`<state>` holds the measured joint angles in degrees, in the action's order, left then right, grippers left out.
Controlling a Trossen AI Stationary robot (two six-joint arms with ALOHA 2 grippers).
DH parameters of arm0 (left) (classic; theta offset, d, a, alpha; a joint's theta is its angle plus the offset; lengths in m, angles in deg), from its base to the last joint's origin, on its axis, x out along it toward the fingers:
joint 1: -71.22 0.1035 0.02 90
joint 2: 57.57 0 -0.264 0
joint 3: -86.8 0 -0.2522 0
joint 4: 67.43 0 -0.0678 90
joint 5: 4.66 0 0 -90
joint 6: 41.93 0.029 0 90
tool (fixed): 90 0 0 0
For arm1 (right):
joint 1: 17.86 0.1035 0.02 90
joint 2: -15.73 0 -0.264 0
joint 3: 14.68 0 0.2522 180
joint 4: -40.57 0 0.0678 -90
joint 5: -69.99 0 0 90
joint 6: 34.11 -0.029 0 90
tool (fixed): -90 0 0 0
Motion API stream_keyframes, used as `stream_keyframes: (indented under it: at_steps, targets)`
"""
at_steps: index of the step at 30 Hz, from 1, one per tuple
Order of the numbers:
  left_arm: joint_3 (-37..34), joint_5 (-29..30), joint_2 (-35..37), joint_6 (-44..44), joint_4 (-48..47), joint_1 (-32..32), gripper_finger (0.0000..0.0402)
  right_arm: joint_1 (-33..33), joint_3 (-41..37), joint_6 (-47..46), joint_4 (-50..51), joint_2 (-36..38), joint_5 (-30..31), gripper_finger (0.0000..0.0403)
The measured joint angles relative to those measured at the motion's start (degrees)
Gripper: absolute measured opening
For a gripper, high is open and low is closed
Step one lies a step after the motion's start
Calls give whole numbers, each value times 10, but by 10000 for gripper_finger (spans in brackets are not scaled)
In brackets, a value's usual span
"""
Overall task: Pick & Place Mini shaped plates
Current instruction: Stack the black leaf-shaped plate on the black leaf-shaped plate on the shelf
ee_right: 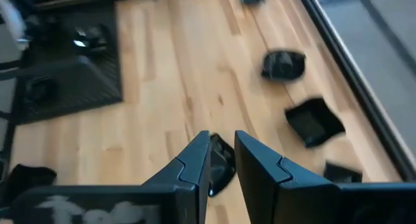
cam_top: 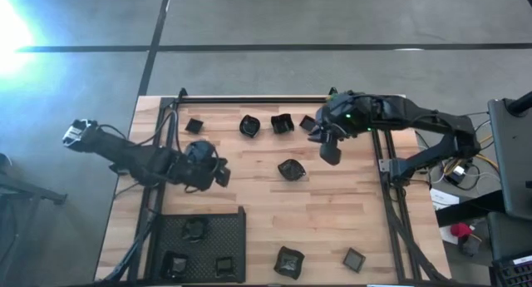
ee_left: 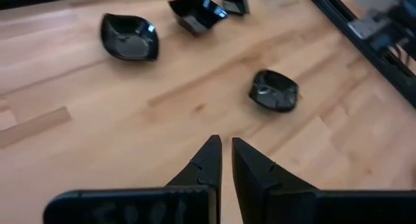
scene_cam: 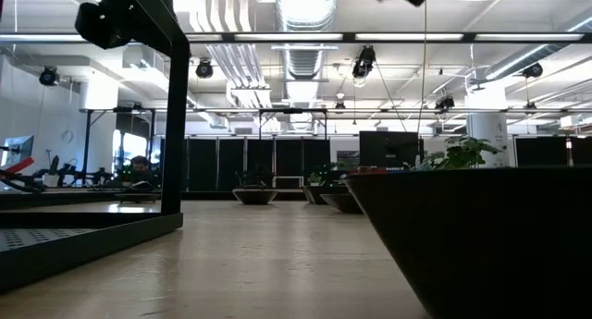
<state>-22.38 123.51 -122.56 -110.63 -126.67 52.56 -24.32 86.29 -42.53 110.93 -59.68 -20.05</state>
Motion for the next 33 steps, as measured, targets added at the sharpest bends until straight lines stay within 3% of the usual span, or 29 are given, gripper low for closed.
stream_keyframes:
  at_steps: [11, 19, 26, 33]
  targets:
    - [0, -6, 0, 59, 0, 113, 28, -72, -67, -32, -1, -40, -1, 68]
    - [-1, -53, -3, 146, 0, 207, 29, -104, -84, -103, -33, -88, -1, 68]
    - [-1, -89, -3, 207, 15, 268, 72, -108, -79, -149, -86, -114, -2, 68]
    - [-1, -113, -44, 166, 27, 309, 101, -107, -79, -175, -130, -131, -4, 68]
